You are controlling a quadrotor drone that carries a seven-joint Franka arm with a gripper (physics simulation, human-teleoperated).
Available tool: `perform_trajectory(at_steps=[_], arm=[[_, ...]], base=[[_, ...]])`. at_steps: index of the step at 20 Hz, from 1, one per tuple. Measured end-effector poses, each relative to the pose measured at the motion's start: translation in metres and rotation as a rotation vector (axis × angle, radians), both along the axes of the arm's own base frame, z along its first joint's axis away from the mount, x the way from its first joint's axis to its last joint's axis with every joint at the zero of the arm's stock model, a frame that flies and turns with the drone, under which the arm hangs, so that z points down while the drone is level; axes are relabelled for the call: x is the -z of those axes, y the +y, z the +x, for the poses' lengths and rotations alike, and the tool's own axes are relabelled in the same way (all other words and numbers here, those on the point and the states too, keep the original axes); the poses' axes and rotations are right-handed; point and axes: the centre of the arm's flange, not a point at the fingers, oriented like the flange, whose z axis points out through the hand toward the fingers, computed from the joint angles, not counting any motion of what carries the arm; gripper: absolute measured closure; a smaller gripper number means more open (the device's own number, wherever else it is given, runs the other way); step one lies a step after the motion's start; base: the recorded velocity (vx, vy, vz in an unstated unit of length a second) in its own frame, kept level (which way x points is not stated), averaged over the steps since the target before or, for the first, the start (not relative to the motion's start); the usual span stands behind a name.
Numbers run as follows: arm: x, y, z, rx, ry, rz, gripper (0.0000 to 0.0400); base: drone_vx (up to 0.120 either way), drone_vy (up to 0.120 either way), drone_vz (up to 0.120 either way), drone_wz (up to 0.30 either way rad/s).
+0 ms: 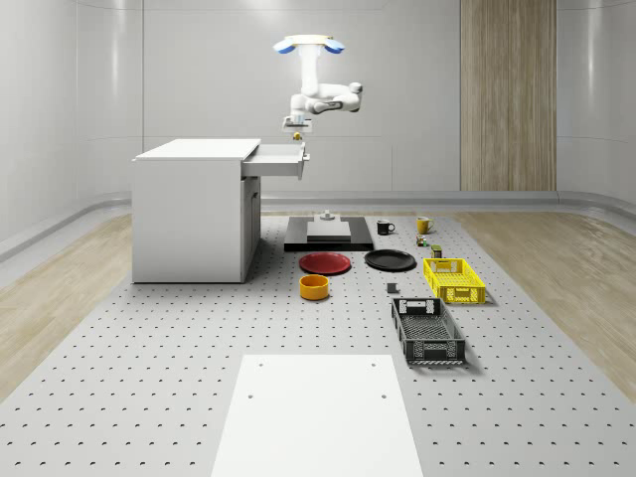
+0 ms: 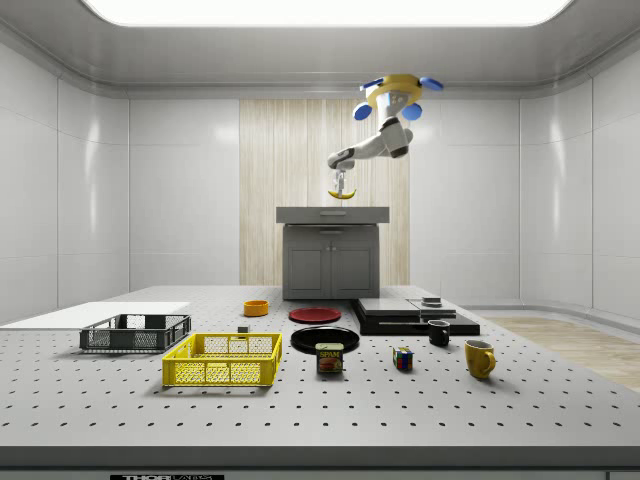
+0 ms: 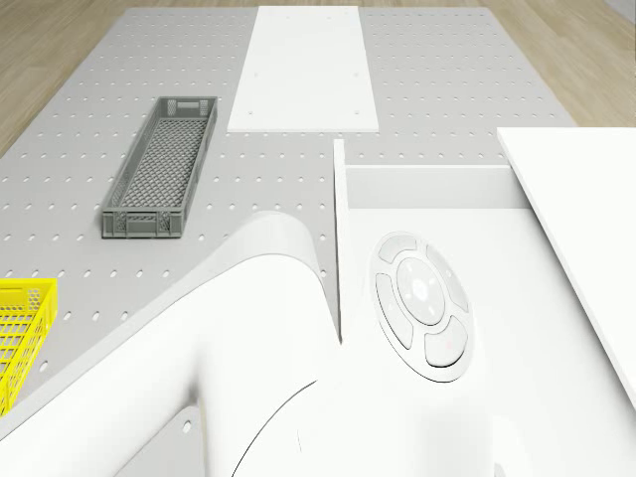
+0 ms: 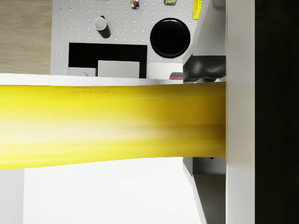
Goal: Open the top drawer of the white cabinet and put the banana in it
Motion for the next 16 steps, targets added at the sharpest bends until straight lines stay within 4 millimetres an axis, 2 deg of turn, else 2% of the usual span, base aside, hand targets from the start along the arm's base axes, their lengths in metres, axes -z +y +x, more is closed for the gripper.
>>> perform_trajectory(at_steps=[4,9,13,16], arm=[[0.0,0.0,0.0,0.0,0.0,0.0,0.021],[0.0,0.0,0.0,0.0,0.0,0.0,0.021],[0.0,0.0,0.0,0.0,0.0,0.0,0.021],[0.0,0.0,0.0,0.0,0.0,0.0,0.021]], base=[[0.0,-0.12,0.0,0.0],[0.0,-0.12,-0.12,0.0],[0.0,-0.12,-0.06,0.0],[0.0,-0.12,0.0,0.0]])
